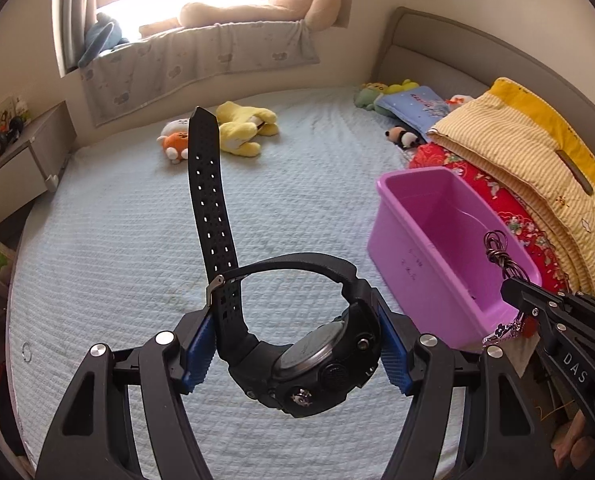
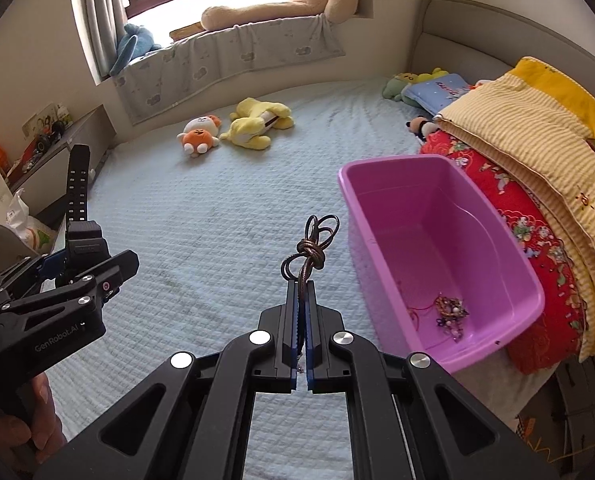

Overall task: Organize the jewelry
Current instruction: 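Lift and carry the watch and necklace in both tools over the pink tub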

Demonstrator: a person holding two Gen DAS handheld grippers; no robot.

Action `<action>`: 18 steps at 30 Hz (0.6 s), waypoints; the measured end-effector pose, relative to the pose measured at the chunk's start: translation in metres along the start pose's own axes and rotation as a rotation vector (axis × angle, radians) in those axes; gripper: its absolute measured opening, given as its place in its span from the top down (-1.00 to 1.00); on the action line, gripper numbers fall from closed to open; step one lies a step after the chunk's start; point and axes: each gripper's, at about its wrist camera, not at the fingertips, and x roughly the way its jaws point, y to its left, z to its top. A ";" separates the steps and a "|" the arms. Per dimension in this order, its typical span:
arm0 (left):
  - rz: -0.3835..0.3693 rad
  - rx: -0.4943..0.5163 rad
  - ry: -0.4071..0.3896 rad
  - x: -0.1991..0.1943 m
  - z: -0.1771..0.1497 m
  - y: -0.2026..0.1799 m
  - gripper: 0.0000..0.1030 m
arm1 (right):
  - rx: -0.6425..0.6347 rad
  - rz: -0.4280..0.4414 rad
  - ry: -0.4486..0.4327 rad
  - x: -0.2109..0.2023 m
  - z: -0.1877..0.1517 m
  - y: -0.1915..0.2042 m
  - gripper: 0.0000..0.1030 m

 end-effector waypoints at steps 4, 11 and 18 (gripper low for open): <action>-0.042 0.034 -0.005 0.003 0.010 -0.047 -0.30 | 0.023 -0.051 -0.014 -0.018 0.002 -0.046 0.94; -0.080 0.048 0.008 0.030 0.029 -0.138 -0.30 | 0.036 -0.073 -0.023 -0.022 0.016 -0.138 0.94; -0.017 -0.001 0.053 0.086 0.051 -0.222 -0.30 | -0.009 0.035 0.019 0.020 0.038 -0.221 0.94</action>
